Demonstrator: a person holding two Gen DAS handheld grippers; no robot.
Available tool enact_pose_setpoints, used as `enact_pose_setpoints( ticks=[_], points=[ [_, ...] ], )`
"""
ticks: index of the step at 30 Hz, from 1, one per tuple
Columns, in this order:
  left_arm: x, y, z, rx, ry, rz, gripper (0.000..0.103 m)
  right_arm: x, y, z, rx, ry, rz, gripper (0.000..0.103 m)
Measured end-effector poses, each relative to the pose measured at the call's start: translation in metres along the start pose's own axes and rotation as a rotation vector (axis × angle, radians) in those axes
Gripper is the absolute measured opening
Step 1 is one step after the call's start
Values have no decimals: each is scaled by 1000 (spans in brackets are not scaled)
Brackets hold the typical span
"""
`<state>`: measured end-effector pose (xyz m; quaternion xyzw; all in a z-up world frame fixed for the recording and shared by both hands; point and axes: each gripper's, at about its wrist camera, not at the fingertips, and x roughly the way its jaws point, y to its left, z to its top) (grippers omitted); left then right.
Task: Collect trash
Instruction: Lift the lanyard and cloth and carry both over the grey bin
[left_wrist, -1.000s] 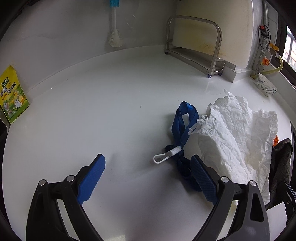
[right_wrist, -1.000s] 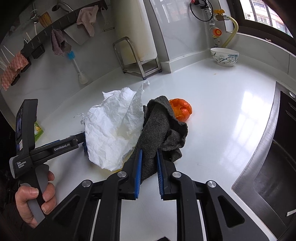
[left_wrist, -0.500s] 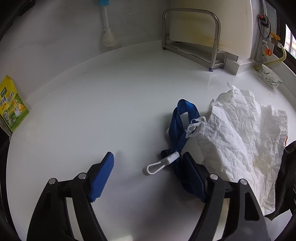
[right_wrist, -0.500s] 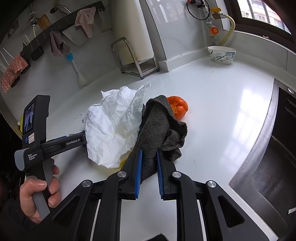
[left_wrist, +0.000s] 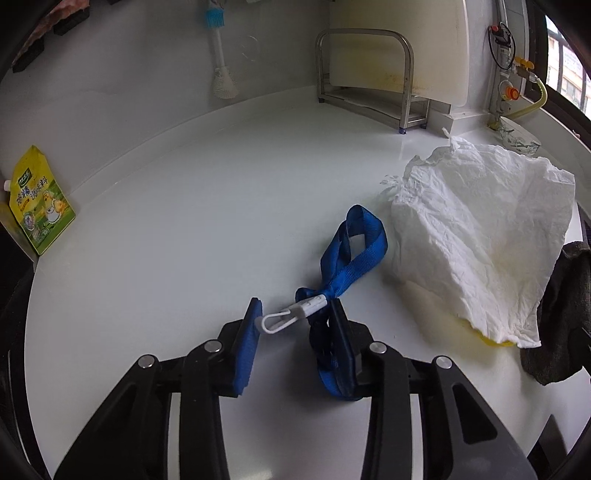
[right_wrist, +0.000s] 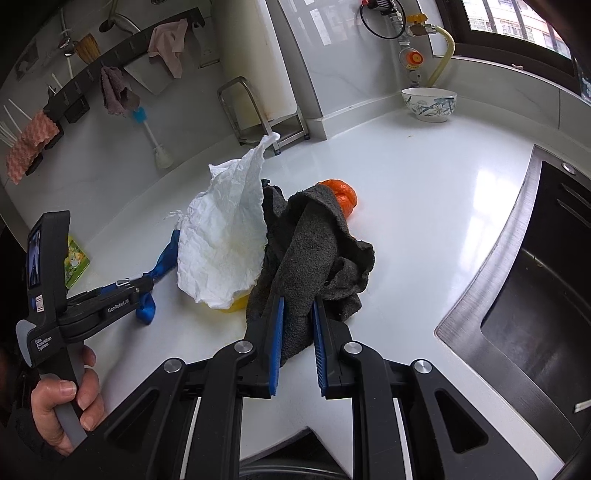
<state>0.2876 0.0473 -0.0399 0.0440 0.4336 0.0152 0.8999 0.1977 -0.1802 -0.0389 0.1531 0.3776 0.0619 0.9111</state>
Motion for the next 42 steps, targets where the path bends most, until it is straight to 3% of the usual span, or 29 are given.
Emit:
enact_pose_setpoints(
  ticks=[7, 13, 20, 35, 37, 42],
  points=[
    [-47, 6, -30, 3, -43, -35, 36, -23, 2, -13, -2, -18, -2, 13],
    [-85, 1, -50, 23, -75, -75, 36, -58, 11, -5, -26, -83, 3, 12],
    [-112, -6, -74, 28, -79, -121, 36, -88, 20, -8, -62, -119, 6, 11],
    [-123, -10, -105, 35, -56, -152, 36, -54, 15, -45, -84, 65, -2, 10],
    [-124, -9, -105, 33, -58, -154, 36, -50, 18, -45, -95, 77, -24, 27],
    [-126, -7, -106, 30, -61, -158, 36, -39, 19, -42, -102, 92, -62, 33]
  ],
)
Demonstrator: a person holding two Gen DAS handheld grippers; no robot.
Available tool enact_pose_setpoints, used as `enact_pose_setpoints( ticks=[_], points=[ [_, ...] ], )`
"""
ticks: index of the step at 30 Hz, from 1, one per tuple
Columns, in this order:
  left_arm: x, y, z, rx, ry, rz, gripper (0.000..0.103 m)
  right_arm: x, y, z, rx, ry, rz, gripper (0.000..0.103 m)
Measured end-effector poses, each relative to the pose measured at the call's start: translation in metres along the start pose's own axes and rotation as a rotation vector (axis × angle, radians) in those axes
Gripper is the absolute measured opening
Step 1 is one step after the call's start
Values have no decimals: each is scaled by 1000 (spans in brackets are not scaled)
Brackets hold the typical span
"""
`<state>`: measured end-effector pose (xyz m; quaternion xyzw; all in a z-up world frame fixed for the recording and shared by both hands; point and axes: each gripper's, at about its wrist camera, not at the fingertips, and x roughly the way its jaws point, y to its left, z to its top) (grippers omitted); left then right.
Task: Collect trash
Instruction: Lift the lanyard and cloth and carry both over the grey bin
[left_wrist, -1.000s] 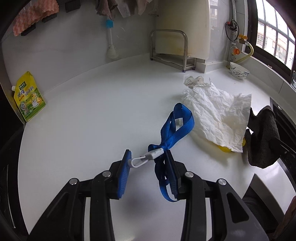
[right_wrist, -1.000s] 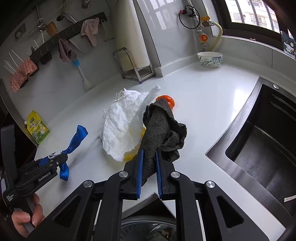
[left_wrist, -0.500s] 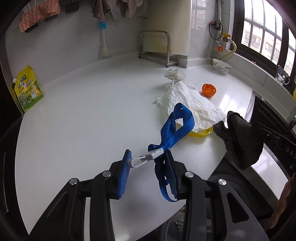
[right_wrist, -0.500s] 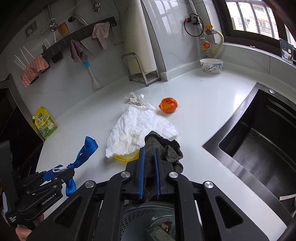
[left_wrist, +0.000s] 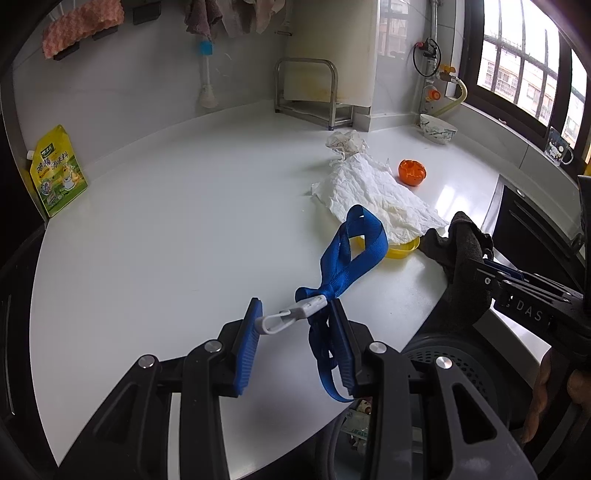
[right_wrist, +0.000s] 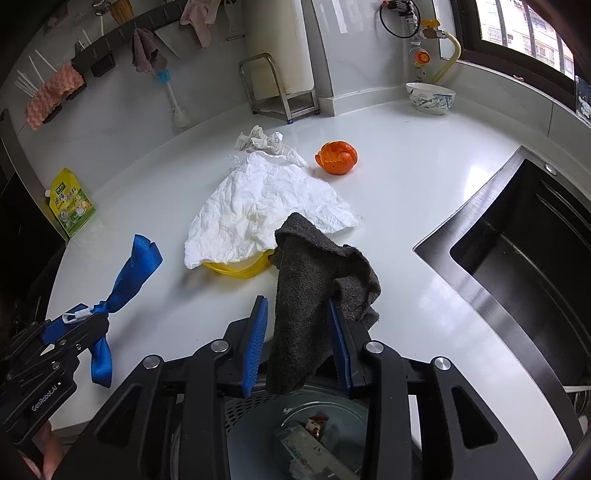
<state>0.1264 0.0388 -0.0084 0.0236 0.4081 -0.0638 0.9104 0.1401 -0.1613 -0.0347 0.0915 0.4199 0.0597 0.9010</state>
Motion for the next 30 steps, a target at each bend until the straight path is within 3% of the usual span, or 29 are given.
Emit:
enact_pose_setpoints(
  ticks=[3, 5, 7, 10, 19, 30],
  points=[
    [-1, 0, -1, -5, 1, -4, 35, 7, 2, 2, -14, 1, -35, 33],
    [-1, 1, -1, -7, 4, -8, 25, 12, 2, 3, -24, 4, -55, 26],
    [-2, 0, -3, -8, 4, -9, 25, 13, 1, 3, -30, 2, -59, 17],
    [-3, -2, -6, -6, 2, -10, 24, 8, -5, 2, -8, -15, -39, 13],
    [-9, 2, -2, -14, -6, -33, 12, -27, -17, 1, 38, -95, 6, 11],
    [-41, 23, 1, -16, -66, -37, 11, -65, -18, -10, 58, -163, 47, 11]
  ],
)
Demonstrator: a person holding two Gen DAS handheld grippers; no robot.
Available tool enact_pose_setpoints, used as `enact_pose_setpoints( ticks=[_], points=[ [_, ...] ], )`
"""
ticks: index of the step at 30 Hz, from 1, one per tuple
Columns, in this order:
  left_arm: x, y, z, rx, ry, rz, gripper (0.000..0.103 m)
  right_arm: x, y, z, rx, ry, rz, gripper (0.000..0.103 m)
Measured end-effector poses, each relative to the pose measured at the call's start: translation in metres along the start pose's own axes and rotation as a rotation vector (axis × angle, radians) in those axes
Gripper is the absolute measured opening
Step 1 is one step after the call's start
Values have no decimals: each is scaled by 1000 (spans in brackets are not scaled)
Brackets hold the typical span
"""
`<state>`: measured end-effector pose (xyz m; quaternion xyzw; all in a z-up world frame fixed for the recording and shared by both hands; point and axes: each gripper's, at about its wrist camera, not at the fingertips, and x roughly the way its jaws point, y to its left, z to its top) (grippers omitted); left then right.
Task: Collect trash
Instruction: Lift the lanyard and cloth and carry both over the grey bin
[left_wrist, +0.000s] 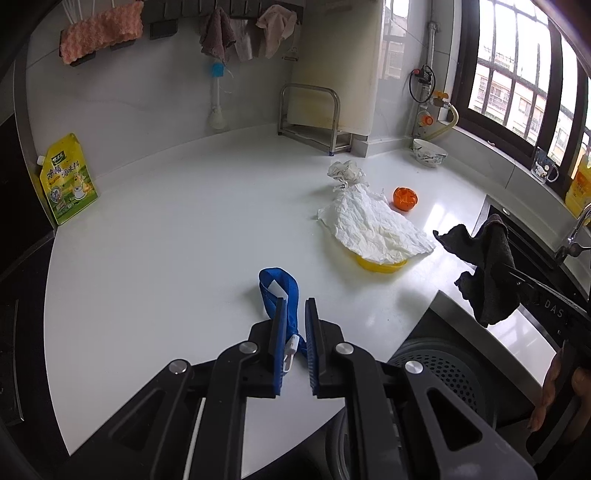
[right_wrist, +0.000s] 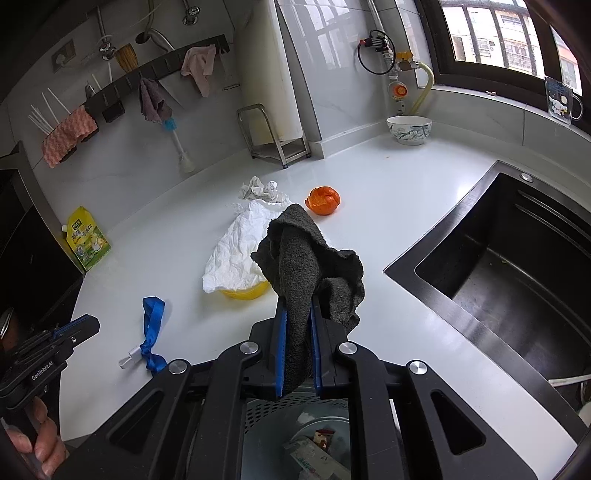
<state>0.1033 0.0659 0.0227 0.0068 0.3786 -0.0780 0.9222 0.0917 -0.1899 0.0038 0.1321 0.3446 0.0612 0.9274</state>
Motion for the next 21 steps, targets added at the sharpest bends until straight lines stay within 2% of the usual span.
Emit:
enact_pose_setpoints(
  ticks=[4, 10, 12, 15, 16, 17, 21],
  points=[
    [-1, 4, -7, -3, 5, 18, 11, -8, -2, -5, 12, -7, 13, 11],
    [15, 2, -19, -34, 58, 25, 12, -17, -6, -22, 25, -7, 15, 11],
    [20, 0, -22, -36, 64, 33, 18, -19, -8, -26, 32, -7, 18, 11],
    [26, -5, -27, -41, 74, 41, 41, -23, -11, -31, 44, -6, 25, 11],
    [28, -6, -28, -44, 72, 44, 55, -24, -12, -33, 46, -8, 27, 11],
    [29, -6, -29, -47, 67, 50, 62, -25, -13, -34, 49, -8, 29, 11],
    [40, -8, -32, -70, 86, 76, 63, -26, -14, -39, 61, -7, 45, 11]
  ],
)
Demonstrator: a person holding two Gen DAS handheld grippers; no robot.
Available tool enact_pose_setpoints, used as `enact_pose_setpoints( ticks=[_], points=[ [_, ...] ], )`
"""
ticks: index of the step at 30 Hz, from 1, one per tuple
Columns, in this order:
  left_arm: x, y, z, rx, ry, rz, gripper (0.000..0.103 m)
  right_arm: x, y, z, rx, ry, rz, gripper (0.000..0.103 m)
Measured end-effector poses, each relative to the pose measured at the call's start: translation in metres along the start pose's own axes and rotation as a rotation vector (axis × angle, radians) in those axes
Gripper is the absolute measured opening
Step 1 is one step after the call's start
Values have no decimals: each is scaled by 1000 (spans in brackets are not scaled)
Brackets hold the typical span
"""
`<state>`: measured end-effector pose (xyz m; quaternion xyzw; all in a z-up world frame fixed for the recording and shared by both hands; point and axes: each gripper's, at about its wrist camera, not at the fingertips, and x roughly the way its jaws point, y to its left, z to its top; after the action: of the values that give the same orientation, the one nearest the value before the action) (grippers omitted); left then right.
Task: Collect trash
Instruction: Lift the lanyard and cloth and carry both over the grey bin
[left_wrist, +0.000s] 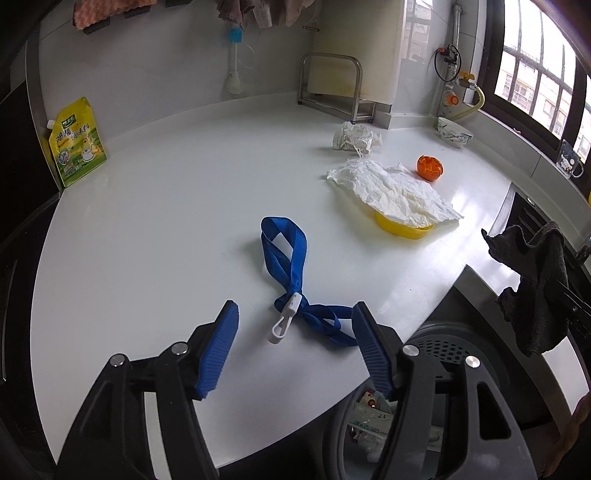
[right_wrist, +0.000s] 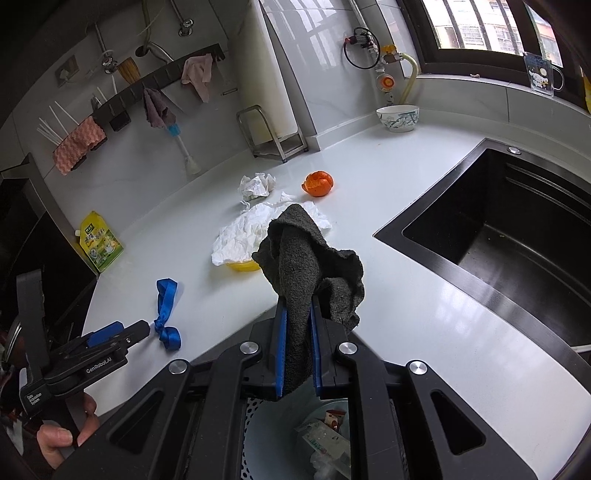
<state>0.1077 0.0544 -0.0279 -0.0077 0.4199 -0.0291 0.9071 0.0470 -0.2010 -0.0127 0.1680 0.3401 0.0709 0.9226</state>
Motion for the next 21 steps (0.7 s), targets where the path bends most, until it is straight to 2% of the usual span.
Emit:
enact_pose_setpoints(
  ticks=[8, 9, 10, 11, 14, 16, 21],
  points=[
    [31, 2, -1, -85, 57, 76, 62, -1, -1, -3, 4, -1, 13, 11],
    [32, 1, -1, -84, 60, 75, 59, -1, -2, -3, 7, -1, 14, 11],
    [33, -1, -1, -76, 53, 78, 52, 0, -3, -3, 9, 0, 14, 11],
    [33, -4, -1, -65, 50, 75, 41, 0, -4, -4, 12, 2, 15, 11],
    [31, -8, 0, -43, 51, 52, 23, 3, -7, -6, 19, 11, 19, 11],
    [30, -9, -1, -36, 54, 37, 18, 4, -8, -9, 22, 17, 23, 11],
    [19, -13, -6, 0, 47, 43, 17, 6, -9, -17, 26, 33, 29, 11]
  ],
)
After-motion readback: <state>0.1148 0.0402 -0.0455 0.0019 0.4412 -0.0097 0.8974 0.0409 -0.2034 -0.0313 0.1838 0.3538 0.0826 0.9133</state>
